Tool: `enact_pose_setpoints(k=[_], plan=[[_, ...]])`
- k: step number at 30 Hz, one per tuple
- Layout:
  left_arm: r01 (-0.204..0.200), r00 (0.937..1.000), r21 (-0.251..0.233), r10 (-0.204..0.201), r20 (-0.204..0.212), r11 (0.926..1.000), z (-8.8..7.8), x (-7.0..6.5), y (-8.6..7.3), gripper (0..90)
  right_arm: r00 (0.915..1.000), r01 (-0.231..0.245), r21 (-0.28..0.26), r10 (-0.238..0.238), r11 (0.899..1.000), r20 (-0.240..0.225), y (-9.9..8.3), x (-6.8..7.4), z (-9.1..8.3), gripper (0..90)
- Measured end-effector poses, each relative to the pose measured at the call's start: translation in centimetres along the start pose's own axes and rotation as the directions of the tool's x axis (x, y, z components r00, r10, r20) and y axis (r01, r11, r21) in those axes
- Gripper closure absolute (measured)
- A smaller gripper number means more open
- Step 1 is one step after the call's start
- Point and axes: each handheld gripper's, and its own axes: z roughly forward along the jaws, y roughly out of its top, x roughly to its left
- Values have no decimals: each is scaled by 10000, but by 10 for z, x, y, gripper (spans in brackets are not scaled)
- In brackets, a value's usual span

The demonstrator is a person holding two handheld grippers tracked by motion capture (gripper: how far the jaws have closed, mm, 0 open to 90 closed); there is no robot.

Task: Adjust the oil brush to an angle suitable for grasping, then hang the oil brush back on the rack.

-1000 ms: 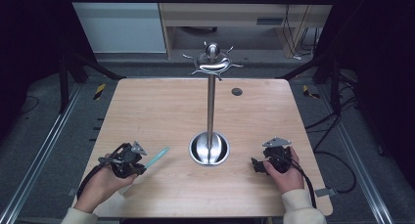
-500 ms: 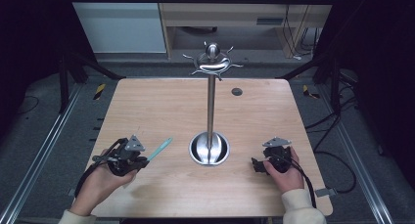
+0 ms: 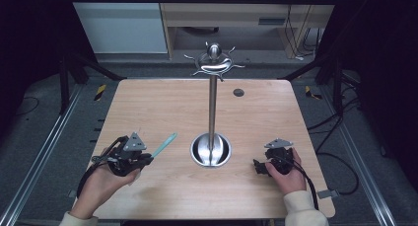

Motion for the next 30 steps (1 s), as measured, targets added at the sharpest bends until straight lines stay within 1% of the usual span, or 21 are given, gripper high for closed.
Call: enact_pose_setpoints(k=[4,6,10,12,13,14,17,18,19,24,28,30], plan=[[-44,10000,-348,41,-87,9994,-8,0,3,819,10000,21,-21,-21,10000,4,0,0,0,79],[-2,9999,-658,-4,-100,9978,-14,-1,4,819,10000,44,-3,-44,10000,5,0,0,0,79],[-17,9998,-1008,-2,-196,9949,-20,-1,8,819,10000,28,-7,-28,10000,5,0,0,0,78],[-118,9997,-1031,95,-229,9946,-21,-2,9,819,10000,15,18,-15,10000,0,0,0,0,78],[-66,9997,-1106,42,-222,9938,-21,-2,10,819,10000,22,24,-22,10000,8,0,0,0,79],[-135,9996,-1101,109,-245,9938,-22,-2,11,819,10000,18,23,-18,10000,12,0,0,0,78],[-145,9996,-1209,115,-254,9926,-24,-2,12,819,10000,-2,35,2,10000,25,0,0,0,79],[-71,9997,-1307,42,-231,9914,-25,-3,12,819,10000,35,26,-35,10000,29,0,0,0,78],[-132,9996,-1304,99,-258,9914,-26,-3,13,819,10000,34,18,-34,10000,24,0,0,0,79],[-59,9997,-1692,19,-241,9856,-30,-4,15,819,10000,-17,3,17,10000,36,-1,-1,-1,78],[-147,9994,-1863,86,-334,9824,-34,-4,18,819,10000,-29,-34,29,10000,54,0,-1,-1,78],[-80,9994,-1960,14,-342,9806,-35,-4,19,819,10000,-38,-43,38,10000,44,0,0,-1,78]])
